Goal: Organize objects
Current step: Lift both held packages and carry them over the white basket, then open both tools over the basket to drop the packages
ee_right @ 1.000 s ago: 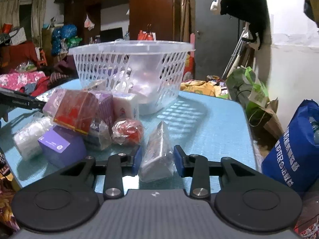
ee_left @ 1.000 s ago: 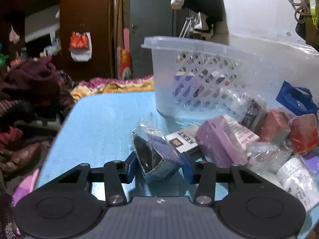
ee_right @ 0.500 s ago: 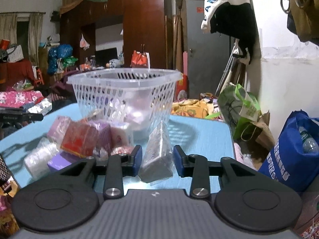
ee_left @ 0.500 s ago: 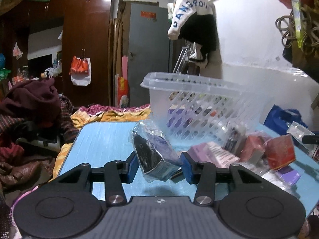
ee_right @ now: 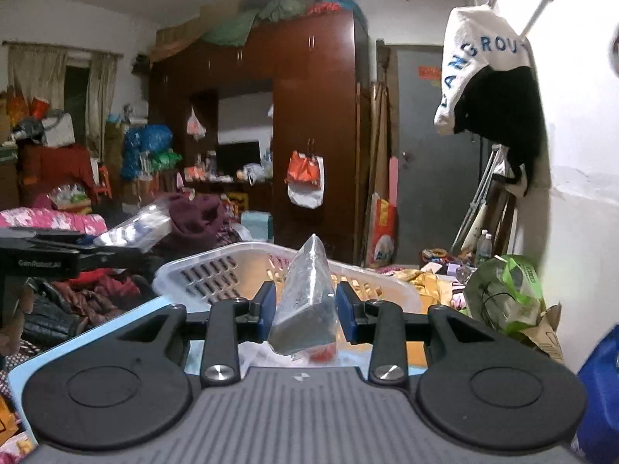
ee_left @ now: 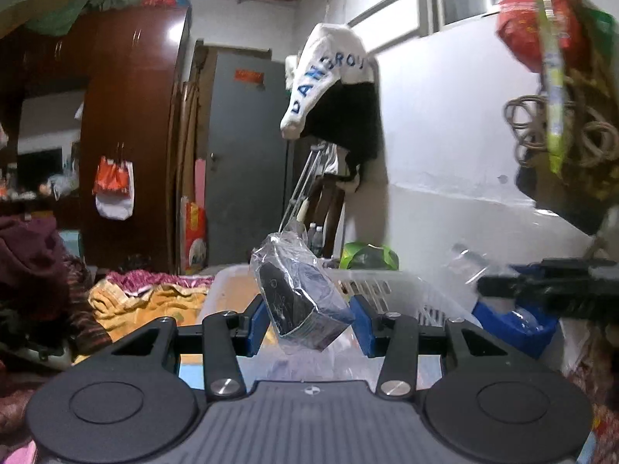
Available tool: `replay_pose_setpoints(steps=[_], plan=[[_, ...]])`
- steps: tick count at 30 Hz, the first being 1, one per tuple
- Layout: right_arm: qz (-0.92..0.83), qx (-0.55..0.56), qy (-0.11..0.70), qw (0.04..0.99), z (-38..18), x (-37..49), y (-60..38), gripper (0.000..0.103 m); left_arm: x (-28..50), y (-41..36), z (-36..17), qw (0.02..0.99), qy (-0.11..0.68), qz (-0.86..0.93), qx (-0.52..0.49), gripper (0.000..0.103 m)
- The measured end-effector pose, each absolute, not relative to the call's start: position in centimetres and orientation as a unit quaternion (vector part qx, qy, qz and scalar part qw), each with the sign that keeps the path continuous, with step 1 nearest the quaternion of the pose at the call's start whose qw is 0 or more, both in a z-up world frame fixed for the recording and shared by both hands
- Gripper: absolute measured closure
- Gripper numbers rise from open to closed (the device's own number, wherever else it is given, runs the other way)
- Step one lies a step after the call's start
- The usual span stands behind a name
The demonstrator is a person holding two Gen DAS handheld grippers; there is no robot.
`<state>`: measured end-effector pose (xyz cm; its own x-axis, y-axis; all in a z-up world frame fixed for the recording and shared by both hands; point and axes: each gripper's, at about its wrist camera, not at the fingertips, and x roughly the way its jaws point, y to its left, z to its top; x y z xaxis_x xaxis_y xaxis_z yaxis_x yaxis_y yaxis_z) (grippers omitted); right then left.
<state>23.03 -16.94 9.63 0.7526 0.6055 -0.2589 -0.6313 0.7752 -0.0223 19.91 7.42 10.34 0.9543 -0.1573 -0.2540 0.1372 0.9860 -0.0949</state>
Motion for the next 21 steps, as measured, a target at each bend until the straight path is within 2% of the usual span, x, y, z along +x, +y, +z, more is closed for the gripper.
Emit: replay_pose_setpoints(steps=[7, 9, 10, 11, 12, 13, 15, 18, 21], plan=[[0.322, -0.08, 0.178, 0.926, 8.1, 28.5, -12.4, 0.065, 27.7, 7.5, 8.5, 0.976, 0.199, -0.066, -0.054, 0.053], [0.325, -0.077, 0.19, 0.923, 7.6, 29.1, -12.1, 0.062, 28.4, 7.7, 8.0, 0.975, 0.206, -0.065, -0.057, 0.042], [0.321, -0.076, 0.187, 0.925, 7.5, 29.0, -12.3, 0.049, 28.3, 7.9, 7.8, 0.975, 0.207, -0.066, -0.057, 0.024], [0.315, -0.077, 0.185, 0.928, 7.4, 28.5, -12.6, 0.039, 27.7, 7.9, 7.8, 0.976, 0.201, -0.068, -0.055, 0.017], [0.315, -0.078, 0.181, 0.928, 7.4, 28.0, -13.0, 0.019, 26.6, 7.9, 7.8, 0.978, 0.187, -0.072, -0.05, 0.017], [0.314, -0.078, 0.166, 0.932, 7.4, 27.0, -13.6, 0.008, 25.3, 7.9, 7.8, 0.981, 0.174, -0.076, -0.046, 0.017], [0.308, -0.074, 0.131, 0.939, 7.3, 24.4, -15.3, 0.0, 22.2, 8.0, 7.7, 0.983, 0.156, -0.089, -0.044, 0.014], [0.33, -0.047, 0.125, 0.934, 5.6, 20.1, -18.7, 0.0, 17.0, 7.9, 5.9, 0.982, 0.156, -0.093, -0.044, 0.014], [0.341, -0.029, 0.156, 0.927, 1.8, 16.0, -20.9, 0.0, 12.1, 7.2, 2.3, 0.981, 0.155, -0.1, -0.065, 0.014]])
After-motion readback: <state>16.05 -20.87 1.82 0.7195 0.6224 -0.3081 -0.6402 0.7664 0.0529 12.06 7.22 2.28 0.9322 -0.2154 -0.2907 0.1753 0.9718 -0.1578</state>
